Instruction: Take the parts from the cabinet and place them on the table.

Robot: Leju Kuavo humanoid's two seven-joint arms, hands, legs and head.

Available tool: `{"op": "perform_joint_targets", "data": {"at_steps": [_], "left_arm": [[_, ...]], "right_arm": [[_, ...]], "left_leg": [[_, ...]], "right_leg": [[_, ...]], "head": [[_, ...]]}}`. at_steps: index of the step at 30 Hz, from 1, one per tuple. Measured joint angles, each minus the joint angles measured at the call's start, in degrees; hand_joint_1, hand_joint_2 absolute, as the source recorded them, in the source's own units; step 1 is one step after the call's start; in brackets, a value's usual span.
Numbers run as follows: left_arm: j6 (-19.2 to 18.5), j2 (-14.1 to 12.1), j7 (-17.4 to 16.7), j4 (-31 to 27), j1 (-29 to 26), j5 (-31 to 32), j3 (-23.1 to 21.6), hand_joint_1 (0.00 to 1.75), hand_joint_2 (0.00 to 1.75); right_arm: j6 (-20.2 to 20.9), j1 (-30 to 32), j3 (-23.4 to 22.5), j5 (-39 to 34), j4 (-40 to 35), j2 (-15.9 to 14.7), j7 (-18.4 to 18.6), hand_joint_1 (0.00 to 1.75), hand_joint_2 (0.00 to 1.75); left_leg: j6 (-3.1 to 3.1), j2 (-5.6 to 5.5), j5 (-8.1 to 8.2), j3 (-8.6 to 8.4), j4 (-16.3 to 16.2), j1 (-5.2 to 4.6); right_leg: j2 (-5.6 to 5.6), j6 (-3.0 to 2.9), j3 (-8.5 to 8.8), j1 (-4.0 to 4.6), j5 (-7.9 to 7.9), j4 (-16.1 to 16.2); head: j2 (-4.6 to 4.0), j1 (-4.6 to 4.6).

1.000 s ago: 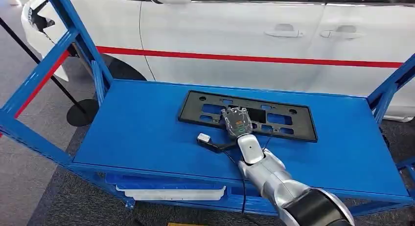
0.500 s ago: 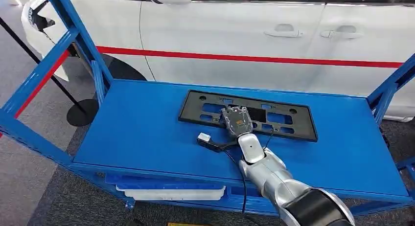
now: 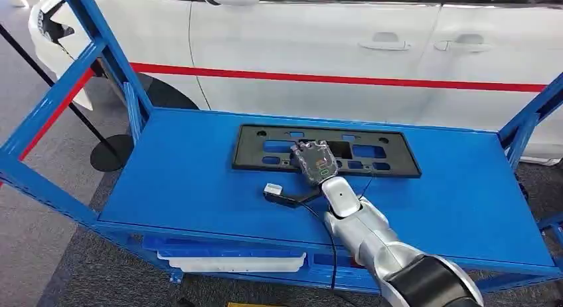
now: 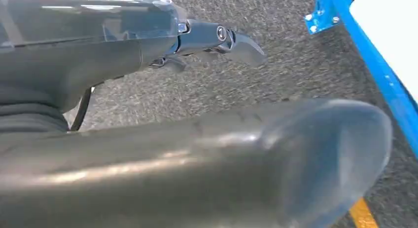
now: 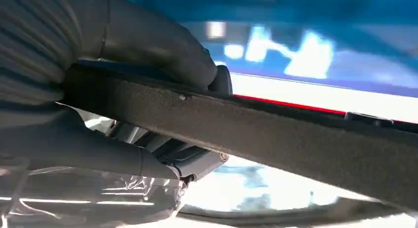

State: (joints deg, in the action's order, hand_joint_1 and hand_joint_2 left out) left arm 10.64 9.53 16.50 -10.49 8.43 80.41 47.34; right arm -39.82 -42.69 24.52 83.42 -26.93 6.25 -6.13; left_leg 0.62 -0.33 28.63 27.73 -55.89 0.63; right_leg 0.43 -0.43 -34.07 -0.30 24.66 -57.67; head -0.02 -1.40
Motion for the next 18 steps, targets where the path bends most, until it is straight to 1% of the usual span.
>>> {"op": "perform_joint_targets", "data": {"at_steps": [1, 3, 9, 12, 13, 16, 17, 18], "left_arm": [[-0.2, 0.0, 0.5, 0.0, 0.0, -0.1, 0.0, 0.0, 0.0], [-0.4, 0.0, 0.9, -0.1, 0.0, -0.3, 0.0, 0.0, 0.0], [-0.2, 0.0, 0.2, -0.5, 0.1, 0.1, 0.0, 0.0, 0.0], [0.0, 0.0, -0.1, -0.5, 0.0, 0.2, -0.1, 0.0, 0.0], [0.2, 0.0, -0.2, -0.5, 0.0, 0.2, -0.1, 0.0, 0.0], [0.3, 0.0, 0.0, -0.6, 0.0, 0.2, -0.2, 0.0, 0.0], [0.3, 0.0, 0.0, -0.6, 0.0, 0.3, -0.2, 0.0, 0.0], [0.3, 0.0, 0.0, -0.6, 0.0, 0.3, -0.2, 0.0, 0.0]], "right_arm": [[0.0, 0.3, 0.0, -0.9, -0.7, 0.0, -1.4, 1.75, 1.75], [0.2, 0.9, 0.0, -2.0, -2.2, -0.2, -2.3, 1.75, 1.75], [1.2, 3.9, 0.7, -4.3, -8.5, -2.2, -3.2, 1.75, 1.75], [1.0, 5.6, 1.5, -5.2, -11.1, -3.2, -3.5, 1.75, 1.75], [1.0, 6.1, 1.9, -5.3, -11.8, -3.5, -3.5, 1.75, 1.75], [1.0, 7.3, 2.4, -5.4, -13.2, -4.1, -3.2, 1.75, 1.75], [1.0, 7.5, 2.9, -5.4, -13.7, -4.3, -2.9, 1.75, 1.75], [1.0, 7.5, 3.2, -5.5, -14.3, -4.4, -2.8, 1.75, 1.75]], "left_leg": [[0.0, 0.0, 0.0, 0.0, 0.0, 0.0], [0.0, -0.01, 0.0, 0.0, 0.0, 0.0], [-0.03, 0.0, 0.02, -0.01, 0.0, -0.01], [-0.04, -0.01, 0.03, 0.01, 0.0, -0.01], [-0.42, -0.02, 0.31, 0.16, -0.5, -0.14], [-0.8, -0.02, 0.34, 0.27, -0.7, -0.16], [-0.96, -0.02, 0.08, 0.33, -0.7, -0.27], [-1.32, 0.01, -0.49, 0.26, -0.1, -0.32]], "right_leg": [[-0.01, 0.0, 0.0, 0.0, 0.0, 0.0], [-0.01, 0.0, 0.0, 0.0, 0.0, 0.0], [-0.01, 0.01, 0.0, -0.01, 0.0, 0.0], [-0.02, 0.01, 0.01, -0.02, 0.01, 0.0], [-0.04, 0.28, -0.02, -0.25, -0.11, 0.2], [-0.02, 0.53, -0.03, -0.31, -0.25, 0.1], [0.0, 0.82, -0.02, -0.38, -0.51, 0.2], [0.12, 1.16, 0.14, -0.33, -0.88, 0.7]], "head": [[0.0, 0.0], [0.0, 0.0], [0.0, 0.0], [0.0, 0.0], [0.0, 0.0], [0.0, 0.0], [0.0, 0.0], [0.0, 0.0]]}}
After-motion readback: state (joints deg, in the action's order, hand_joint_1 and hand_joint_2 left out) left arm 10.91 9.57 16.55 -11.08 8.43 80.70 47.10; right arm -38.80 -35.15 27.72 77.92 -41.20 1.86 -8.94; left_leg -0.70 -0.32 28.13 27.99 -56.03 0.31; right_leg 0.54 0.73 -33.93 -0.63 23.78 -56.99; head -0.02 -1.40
